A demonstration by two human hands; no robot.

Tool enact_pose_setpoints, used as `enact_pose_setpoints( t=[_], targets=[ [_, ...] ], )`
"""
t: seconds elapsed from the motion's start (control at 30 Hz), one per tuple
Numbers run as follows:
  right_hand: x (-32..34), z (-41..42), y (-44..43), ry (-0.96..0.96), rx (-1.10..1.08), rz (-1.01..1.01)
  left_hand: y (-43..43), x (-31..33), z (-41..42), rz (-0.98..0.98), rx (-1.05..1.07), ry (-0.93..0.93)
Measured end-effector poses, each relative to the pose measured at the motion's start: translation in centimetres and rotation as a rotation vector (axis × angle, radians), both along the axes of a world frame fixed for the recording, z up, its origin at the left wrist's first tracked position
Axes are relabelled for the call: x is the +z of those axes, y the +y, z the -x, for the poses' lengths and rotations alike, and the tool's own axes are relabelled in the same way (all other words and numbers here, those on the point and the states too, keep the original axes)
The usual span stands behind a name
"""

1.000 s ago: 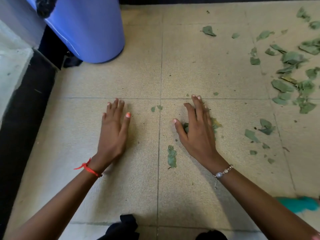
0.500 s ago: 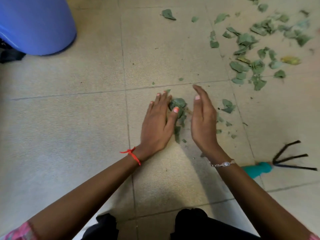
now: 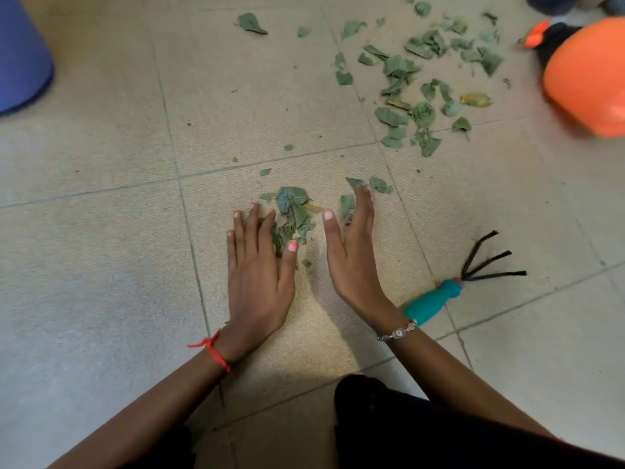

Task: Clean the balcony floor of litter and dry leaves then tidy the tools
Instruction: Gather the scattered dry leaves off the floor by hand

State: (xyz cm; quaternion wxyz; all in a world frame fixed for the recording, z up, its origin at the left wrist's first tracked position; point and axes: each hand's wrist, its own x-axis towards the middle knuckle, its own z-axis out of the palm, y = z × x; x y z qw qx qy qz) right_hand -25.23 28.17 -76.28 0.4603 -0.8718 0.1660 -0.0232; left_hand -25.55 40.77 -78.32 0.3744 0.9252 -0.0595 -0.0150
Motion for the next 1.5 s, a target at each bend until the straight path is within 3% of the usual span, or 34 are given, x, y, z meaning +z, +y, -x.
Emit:
enact_pose_setpoints(
  t=[0.07,0.17,0.23,0.37,0.47,0.57,0.77,0.93,1.07,1.2,1.3,1.4,1.5],
  targets=[
    [-0.1,1.3,0.5,-0.046,-0.026,-0.003,-0.4,0.0,-0.6,0.005,-0.035,-0.016],
    [-1.3,4.0,1.7,-0.002,-0.027,0.205,-1.3,0.1,-2.4,0.163,-0.032,-0.003],
    [-1.7,4.8,2.4,0.008,0.054,0.32,-1.9,0.4,-3.8,0.364,0.01,0.06],
    [-1.5,3.8,2.4,-0.057,0.296,0.289,-2.4,2.2,-6.8,0.96,0.091,0.342],
    [-1.6,3.1,2.4,-0.053,0.41,0.437,-1.2,3.4,-9.0,1.176,0.154,0.476],
    [-2.3,2.4,3.1,-0.054,0.395,0.608,0.4,3.7,-10.1,1.165,0.149,0.482],
    [-2.9,-3.1,2.8,-0.027,0.192,0.66,1.6,3.3,-9.6,0.999,0.212,0.308],
    [-0.7,-6.9,-1.9,-0.058,0.081,0.62,1.8,2.0,-9.1,0.641,0.146,0.09],
    [-1.0,-6.6,-5.5,0.009,-0.117,0.483,1.4,0.9,-9.4,0.284,0.003,0.052],
    [-2.3,-5.3,-4.5,0.04,-0.02,0.566,-0.7,0.3,-9.1,-0.047,-0.164,0.01],
    [-1.8,-5.7,-2.8,-0.058,0.19,0.393,-1.6,0.4,-9.1,0.096,-0.21,0.084],
    [-1.1,-7.4,-2.3,-0.1,0.332,0.108,-1.1,1.0,-9.2,0.497,-0.068,0.159],
    [-1.2,-10.3,-2.5,-0.074,0.421,0.264,-0.3,1.2,-9.2,0.63,0.047,0.112]
  ],
)
